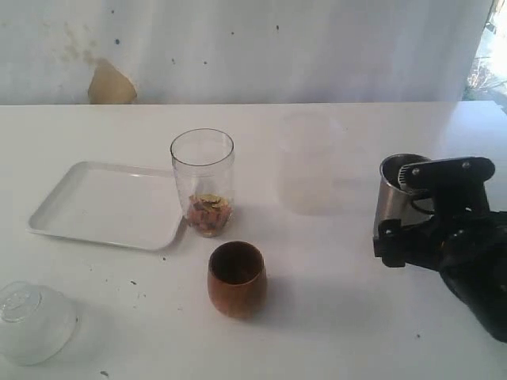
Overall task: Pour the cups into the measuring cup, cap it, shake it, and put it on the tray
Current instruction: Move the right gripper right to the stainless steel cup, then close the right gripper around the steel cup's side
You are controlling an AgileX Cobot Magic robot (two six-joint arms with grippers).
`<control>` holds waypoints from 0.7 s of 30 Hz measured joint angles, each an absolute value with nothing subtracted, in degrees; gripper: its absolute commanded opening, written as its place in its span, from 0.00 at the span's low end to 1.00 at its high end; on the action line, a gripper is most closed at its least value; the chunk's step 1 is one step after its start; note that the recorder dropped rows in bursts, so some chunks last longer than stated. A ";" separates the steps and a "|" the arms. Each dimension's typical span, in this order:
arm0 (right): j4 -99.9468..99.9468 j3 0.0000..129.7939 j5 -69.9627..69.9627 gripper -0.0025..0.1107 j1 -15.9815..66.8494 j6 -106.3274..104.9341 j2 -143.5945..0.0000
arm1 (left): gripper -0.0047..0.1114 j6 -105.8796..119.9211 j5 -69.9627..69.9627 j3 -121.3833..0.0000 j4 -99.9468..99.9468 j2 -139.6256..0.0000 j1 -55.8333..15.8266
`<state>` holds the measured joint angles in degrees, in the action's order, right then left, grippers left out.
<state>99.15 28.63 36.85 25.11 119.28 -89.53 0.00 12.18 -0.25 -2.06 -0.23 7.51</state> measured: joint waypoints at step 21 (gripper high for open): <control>99.42 34.14 37.01 0.95 25.01 117.81 -92.84 | 0.05 0.00 12.18 -0.25 -2.06 -0.23 7.51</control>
<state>99.42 34.14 37.01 25.01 117.81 -92.84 0.00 12.18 -0.25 -2.06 -0.23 7.51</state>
